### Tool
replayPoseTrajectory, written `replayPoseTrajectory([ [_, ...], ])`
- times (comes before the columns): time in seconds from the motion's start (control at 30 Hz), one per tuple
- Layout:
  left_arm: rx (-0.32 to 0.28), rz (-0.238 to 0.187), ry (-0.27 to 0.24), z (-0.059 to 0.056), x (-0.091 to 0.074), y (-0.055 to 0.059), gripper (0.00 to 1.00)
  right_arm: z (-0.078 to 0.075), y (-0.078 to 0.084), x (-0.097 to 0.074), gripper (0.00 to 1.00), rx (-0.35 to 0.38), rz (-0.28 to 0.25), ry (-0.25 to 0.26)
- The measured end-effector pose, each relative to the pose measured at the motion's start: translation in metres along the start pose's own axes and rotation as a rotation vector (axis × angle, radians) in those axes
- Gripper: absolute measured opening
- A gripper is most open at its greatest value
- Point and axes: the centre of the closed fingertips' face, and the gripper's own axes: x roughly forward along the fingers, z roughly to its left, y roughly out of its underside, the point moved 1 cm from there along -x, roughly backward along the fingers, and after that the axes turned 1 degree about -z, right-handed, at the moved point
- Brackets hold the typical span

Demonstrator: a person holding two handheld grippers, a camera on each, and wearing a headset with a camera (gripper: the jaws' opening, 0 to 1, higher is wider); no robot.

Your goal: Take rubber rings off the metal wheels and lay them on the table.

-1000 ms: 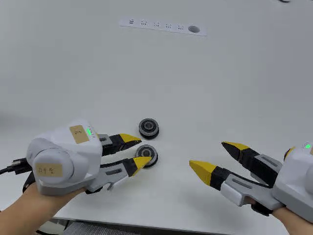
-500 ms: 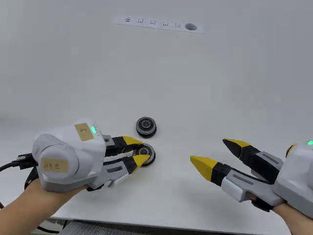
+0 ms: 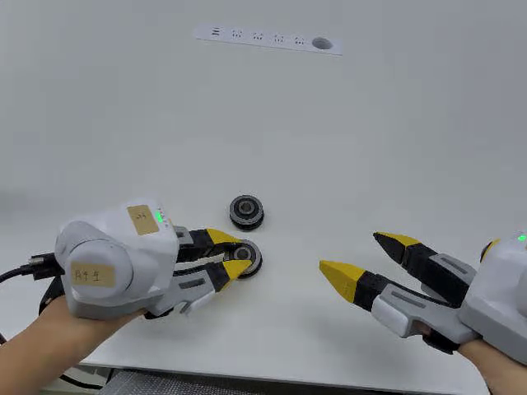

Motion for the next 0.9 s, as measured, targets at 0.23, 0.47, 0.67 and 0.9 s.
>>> replayPoseTrajectory([
  [0.23, 0.021, 0.011, 0.011, 0.000, 0.000, 0.002, 0.14, 0.001, -0.002, 0.002, 0.56, 0.004, -0.005, -0.005],
  [0.47, 0.047, 0.035, 0.016, 0.001, 0.001, 0.002, 0.13, 0.010, -0.009, 0.009, 0.56, 0.035, -0.014, -0.041],
  [0.67, 0.060, 0.051, 0.022, 0.001, 0.001, 0.002, 0.13, 0.029, -0.018, 0.021, 0.51, 0.152, -0.028, -0.144],
  [0.9, 0.086, 0.085, 0.042, 0.001, 0.002, 0.001, 0.13, 0.046, -0.022, 0.037, 0.50, 0.283, -0.009, -0.242],
])
